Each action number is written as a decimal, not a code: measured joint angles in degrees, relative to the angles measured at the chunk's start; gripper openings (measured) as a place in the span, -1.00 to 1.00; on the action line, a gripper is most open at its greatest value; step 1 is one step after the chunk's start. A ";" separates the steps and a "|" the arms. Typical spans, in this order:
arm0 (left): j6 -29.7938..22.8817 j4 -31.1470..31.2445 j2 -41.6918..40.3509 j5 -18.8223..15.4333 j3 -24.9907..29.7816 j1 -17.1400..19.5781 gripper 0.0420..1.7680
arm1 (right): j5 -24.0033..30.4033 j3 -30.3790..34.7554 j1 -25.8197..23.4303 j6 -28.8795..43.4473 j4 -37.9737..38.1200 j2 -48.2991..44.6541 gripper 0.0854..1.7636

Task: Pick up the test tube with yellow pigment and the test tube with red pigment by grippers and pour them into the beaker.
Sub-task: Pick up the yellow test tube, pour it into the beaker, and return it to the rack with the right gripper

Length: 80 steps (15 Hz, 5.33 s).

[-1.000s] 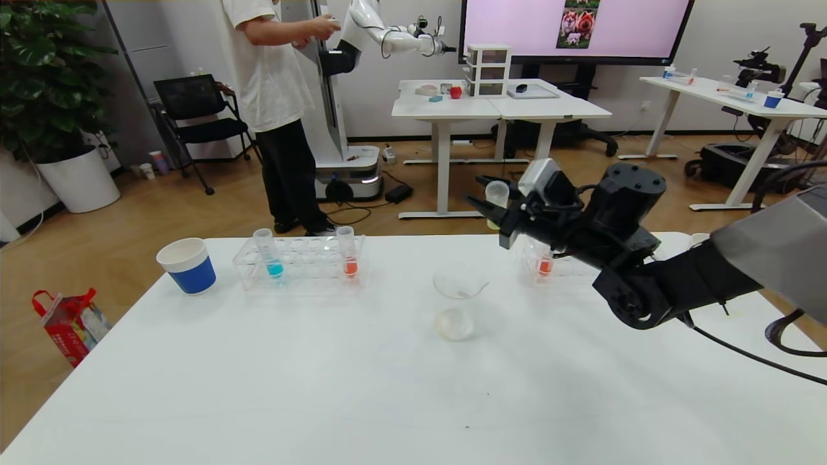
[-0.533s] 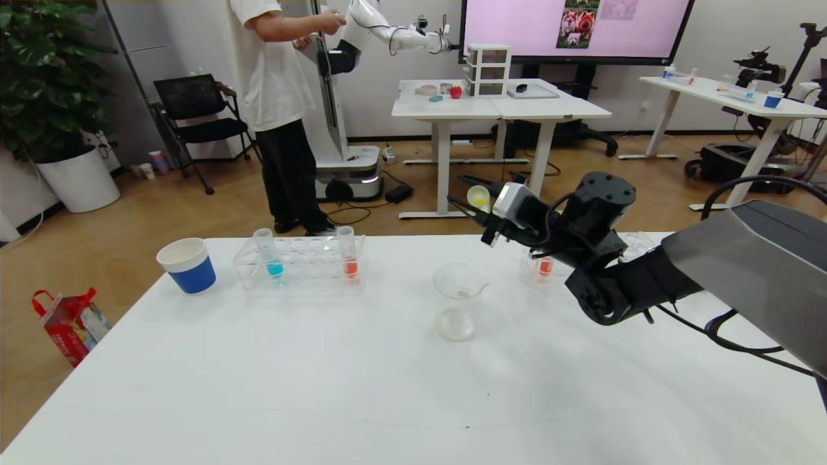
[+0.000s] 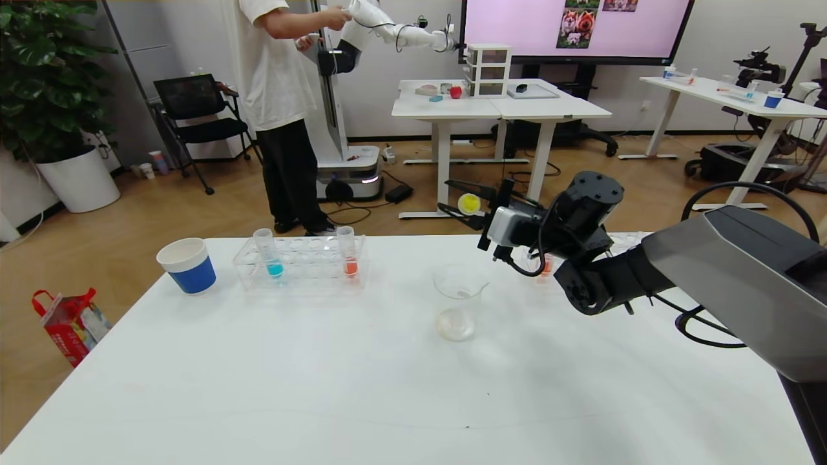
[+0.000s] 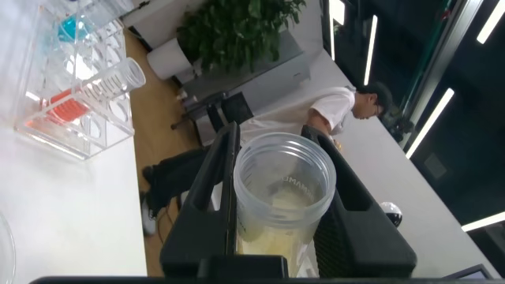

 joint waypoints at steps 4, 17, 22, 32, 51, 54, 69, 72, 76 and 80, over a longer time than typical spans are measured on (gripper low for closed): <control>0.00 0.02 0.00 0.00 -0.02 0.00 0.98 | 3.78 0.66 -0.12 -6.36 -0.07 1.00 -0.47; 0.02 0.02 0.00 0.00 -0.02 0.00 0.98 | 10.14 -0.04 -0.48 -19.46 0.09 2.77 -0.47; 0.00 0.00 0.00 0.02 -0.02 0.00 0.98 | 10.36 -0.06 -0.56 -22.47 0.30 3.34 -0.47; 0.02 0.02 0.00 0.02 -0.02 0.00 0.98 | 10.34 -0.17 -0.28 -29.54 1.00 4.30 -0.47; 0.00 0.00 0.00 0.00 0.00 0.00 0.98 | 9.48 2.76 0.83 -29.46 0.65 -0.22 -0.47; 0.00 0.00 0.00 0.00 0.00 0.00 0.98 | 6.03 9.12 0.44 -16.15 0.00 -5.03 -0.47; -0.02 0.02 0.00 0.02 0.00 0.00 0.98 | -36.90 28.75 0.35 50.18 7.28 -24.09 -0.47; 0.00 0.00 0.00 -0.01 0.00 0.00 0.98 | -36.96 29.90 -2.35 50.97 14.36 -28.09 -0.47; 0.00 0.02 0.00 0.00 -0.02 0.02 0.98 | -36.99 29.40 -9.41 50.79 17.81 -30.65 -0.47; 0.00 0.02 0.00 0.00 -0.02 0.00 0.98 | -37.10 26.34 -21.49 50.58 21.65 -30.23 -0.47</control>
